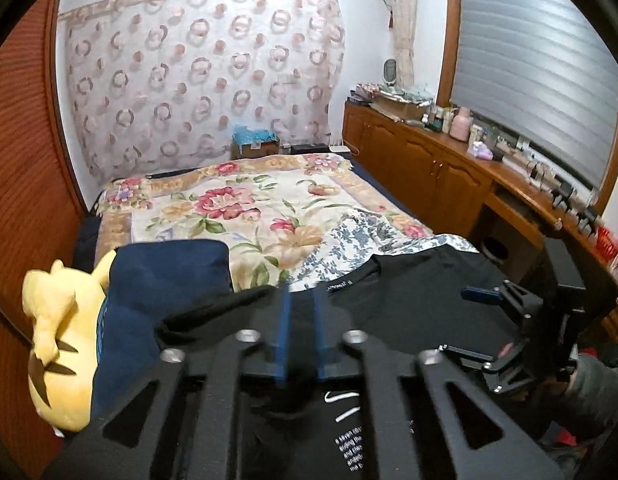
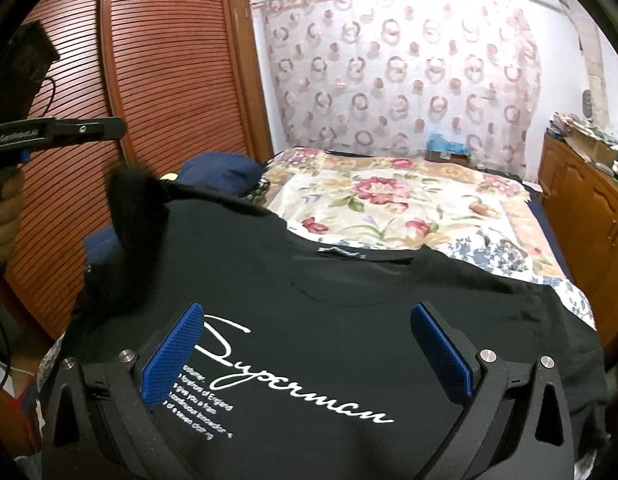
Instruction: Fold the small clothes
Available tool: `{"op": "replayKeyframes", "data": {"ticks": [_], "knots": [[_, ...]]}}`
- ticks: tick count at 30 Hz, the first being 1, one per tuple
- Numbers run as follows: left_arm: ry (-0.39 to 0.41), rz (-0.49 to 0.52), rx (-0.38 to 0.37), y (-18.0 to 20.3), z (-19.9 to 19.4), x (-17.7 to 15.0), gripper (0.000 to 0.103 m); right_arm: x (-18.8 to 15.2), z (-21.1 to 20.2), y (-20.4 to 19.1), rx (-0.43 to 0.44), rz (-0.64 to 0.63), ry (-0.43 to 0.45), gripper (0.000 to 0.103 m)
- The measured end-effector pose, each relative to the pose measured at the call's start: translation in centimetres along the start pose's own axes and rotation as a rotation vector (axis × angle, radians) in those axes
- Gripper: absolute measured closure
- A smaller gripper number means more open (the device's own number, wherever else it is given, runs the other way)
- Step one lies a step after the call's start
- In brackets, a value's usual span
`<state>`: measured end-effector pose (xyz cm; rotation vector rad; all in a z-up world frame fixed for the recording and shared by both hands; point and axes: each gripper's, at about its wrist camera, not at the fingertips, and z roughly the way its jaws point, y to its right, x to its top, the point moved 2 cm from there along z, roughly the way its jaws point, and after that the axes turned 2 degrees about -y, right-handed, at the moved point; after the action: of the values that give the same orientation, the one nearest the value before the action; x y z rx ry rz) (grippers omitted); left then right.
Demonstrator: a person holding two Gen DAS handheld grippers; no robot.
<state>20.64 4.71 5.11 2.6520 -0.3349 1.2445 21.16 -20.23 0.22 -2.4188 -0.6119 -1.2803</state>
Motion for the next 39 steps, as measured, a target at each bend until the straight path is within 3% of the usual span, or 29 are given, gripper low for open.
{"op": "replayKeyframes", "data": {"ticks": [4,10,16,17,19,21,29,33,35,38,39], "knots": [[-0.003,-0.012,0.007,-0.6,0.2,-0.7,0.066,-0.7,0.4,-0.6,-0.003,0.010,-0.013,0.000],[-0.035,-0.029,0.059,-2.2,0.8,-2.5,0.059,-0.7,2.1,-1.7,0.028,0.016,-0.046,0.002],[-0.066,-0.048,0.125,-4.3,1.2,-5.0,0.059,-0.4,4.1,-4.0,0.070,-0.025,-0.079,0.005],[-0.075,-0.052,0.131,-4.7,1.5,-5.3,0.055,-0.4,4.4,-4.2,0.076,-0.031,-0.084,0.005],[-0.094,-0.063,0.131,-5.5,2.2,-5.9,0.031,-0.1,4.9,-4.5,0.079,-0.041,-0.091,0.005],[-0.122,-0.068,0.132,-6.1,3.0,-6.2,0.028,0.6,5.2,-3.7,0.083,-0.044,-0.093,0.005],[-0.184,-0.056,0.204,-8.8,6.9,-6.0,0.028,0.2,3.3,0.6,0.000,-0.009,-0.101,0.005],[-0.157,-0.091,0.179,-10.0,7.4,-5.1,0.030,-0.6,1.8,3.3,-0.060,0.040,-0.104,0.005],[-0.141,-0.089,0.167,-10.2,7.5,-4.6,0.037,-1.0,1.0,4.8,-0.090,0.069,-0.100,0.005],[-0.139,-0.060,0.145,-10.0,7.8,-4.2,0.058,-1.7,0.0,6.3,-0.124,0.102,-0.096,0.005],[-0.144,-0.049,0.138,-9.8,8.0,-4.1,0.071,-1.9,-0.2,6.8,-0.134,0.112,-0.096,0.005]]}}
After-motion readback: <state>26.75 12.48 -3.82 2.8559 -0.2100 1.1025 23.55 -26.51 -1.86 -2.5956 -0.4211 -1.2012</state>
